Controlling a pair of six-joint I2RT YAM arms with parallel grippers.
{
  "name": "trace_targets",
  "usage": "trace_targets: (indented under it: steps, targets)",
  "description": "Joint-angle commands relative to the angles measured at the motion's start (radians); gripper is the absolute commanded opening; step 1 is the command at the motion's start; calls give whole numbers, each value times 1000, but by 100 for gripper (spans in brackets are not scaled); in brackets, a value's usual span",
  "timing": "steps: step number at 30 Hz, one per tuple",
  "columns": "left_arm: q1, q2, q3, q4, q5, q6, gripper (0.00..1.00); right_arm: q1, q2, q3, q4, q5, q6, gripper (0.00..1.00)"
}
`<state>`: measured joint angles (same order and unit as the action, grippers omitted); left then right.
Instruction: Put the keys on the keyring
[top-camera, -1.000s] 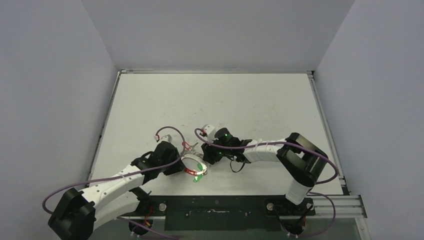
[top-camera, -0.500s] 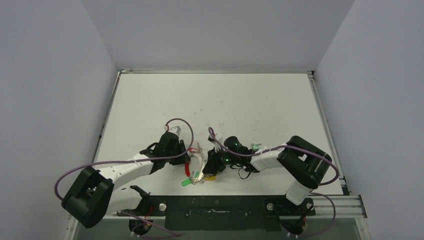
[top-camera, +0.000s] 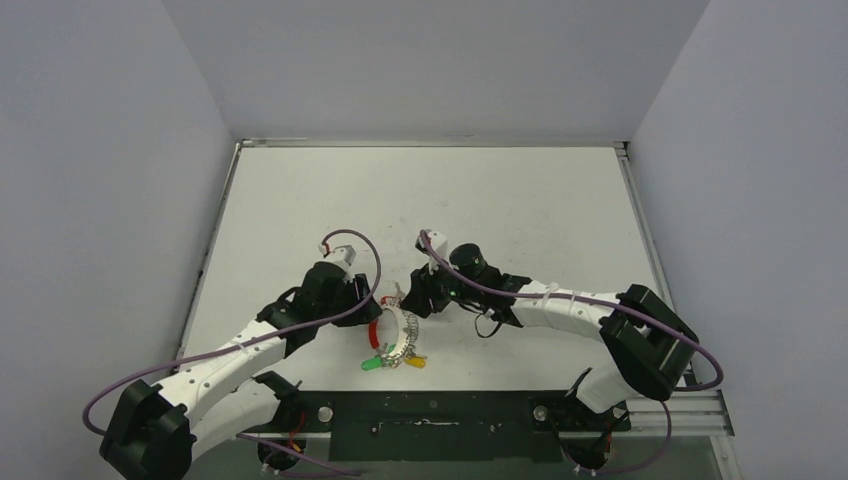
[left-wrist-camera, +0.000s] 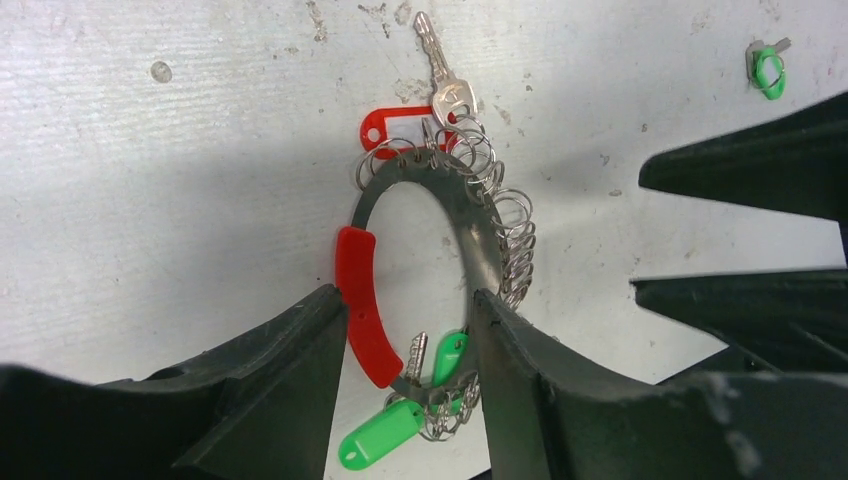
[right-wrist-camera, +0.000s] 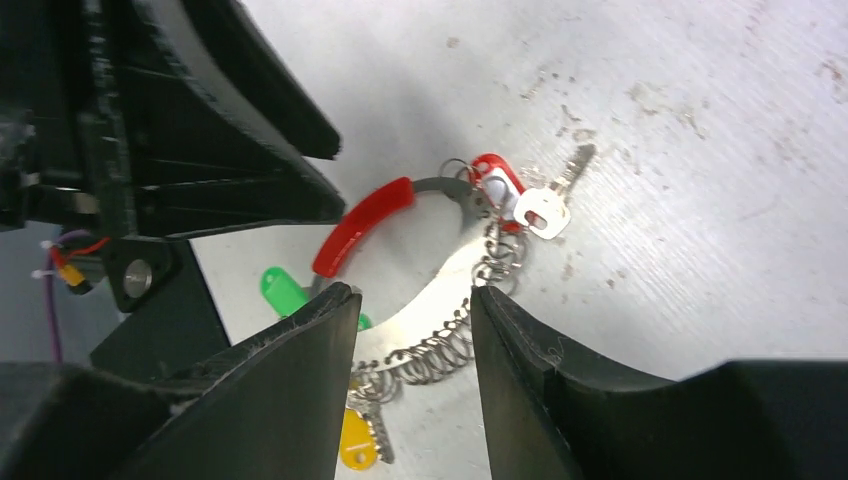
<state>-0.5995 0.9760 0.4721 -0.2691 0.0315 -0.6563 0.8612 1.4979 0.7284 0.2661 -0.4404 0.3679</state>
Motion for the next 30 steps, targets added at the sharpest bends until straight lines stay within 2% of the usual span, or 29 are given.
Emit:
trace_targets:
  steps: [1, 6, 11, 19, 22, 24, 26, 28, 30]
  targets:
    - [6, -45, -21, -58, -4, -42, 48, -11, 30, 44, -103, 68, -77, 46]
    - [6, -23, -82, -26, 27, -79, 47, -9, 100, 59, -118, 65, -66, 46]
    - [7, 48, -112, 52, 61, -85, 39, 9, 129, 18, -71, 13, -5, 42]
    - [15, 191, -72, 162, 75, -55, 28, 105, 145, -84, 156, -51, 199, 22]
    - [20, 250, -24, 147, 62, -29, 27, 129, 140, -126, 303, -57, 324, 20]
    - [22, 278, 15, 134, 57, 2, 27, 128, 122, -153, 437, -55, 409, 21]
    - [24, 292, 42, 122, 52, 20, 31, 122, 90, -161, 499, -47, 437, 23]
    - [26, 288, 66, 103, 50, 33, 37, 101, 40, -155, 460, -24, 399, 27]
    - [26, 263, 80, 73, 48, 43, 44, 80, -17, -140, 339, 20, 323, 32]
